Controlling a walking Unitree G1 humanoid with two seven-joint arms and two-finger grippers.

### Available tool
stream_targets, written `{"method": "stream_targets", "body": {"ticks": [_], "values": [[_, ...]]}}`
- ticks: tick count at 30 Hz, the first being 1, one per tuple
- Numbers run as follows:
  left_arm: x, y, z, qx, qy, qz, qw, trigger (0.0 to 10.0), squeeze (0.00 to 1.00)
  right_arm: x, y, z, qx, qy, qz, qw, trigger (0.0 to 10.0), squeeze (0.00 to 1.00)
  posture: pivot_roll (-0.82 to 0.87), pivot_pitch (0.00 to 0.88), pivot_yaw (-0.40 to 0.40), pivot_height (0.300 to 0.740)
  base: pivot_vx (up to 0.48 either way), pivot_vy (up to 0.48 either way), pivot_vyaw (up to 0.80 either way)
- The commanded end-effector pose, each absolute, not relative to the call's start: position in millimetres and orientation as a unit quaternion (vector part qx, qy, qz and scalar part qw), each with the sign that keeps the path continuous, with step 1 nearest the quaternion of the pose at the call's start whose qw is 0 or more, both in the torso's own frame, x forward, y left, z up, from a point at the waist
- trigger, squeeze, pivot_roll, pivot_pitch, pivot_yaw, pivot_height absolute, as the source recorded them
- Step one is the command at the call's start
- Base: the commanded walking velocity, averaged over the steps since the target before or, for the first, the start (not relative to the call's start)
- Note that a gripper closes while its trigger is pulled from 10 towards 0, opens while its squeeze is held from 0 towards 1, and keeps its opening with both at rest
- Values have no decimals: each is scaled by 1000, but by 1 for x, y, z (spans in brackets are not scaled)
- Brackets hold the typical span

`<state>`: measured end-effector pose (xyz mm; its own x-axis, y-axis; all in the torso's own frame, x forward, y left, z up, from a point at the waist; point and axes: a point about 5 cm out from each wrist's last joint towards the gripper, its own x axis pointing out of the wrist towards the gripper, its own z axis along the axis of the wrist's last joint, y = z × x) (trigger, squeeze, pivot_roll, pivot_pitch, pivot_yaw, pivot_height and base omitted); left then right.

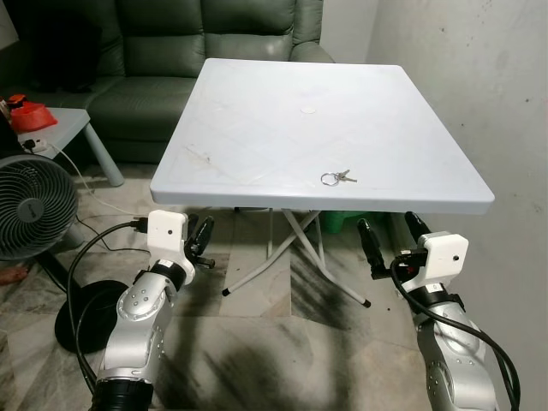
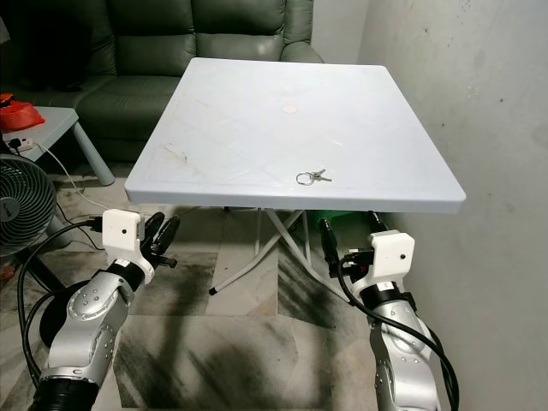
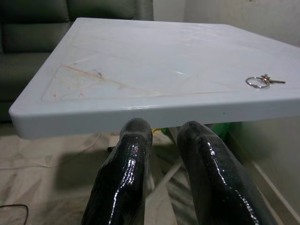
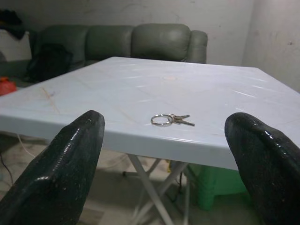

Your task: Hang keys on a hook

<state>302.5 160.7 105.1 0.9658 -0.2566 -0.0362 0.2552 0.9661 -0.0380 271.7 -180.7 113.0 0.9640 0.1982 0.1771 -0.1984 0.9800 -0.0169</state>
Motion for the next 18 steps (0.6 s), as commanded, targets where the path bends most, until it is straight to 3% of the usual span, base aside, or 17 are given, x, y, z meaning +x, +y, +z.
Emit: {"method": "stream_targets", "body": {"ticks": [1,18], "values": [[301,161,103,-18,32,-133,990,10000,0,273,-181,117,-14,-92,99,991,10000,0,-140,0,-8,740,0,0,0],[301,159,107,-10,35,-138,990,10000,0,279,-189,115,-71,-45,60,995,10000,0,-139,0,-22,740,0,0,0]]}}
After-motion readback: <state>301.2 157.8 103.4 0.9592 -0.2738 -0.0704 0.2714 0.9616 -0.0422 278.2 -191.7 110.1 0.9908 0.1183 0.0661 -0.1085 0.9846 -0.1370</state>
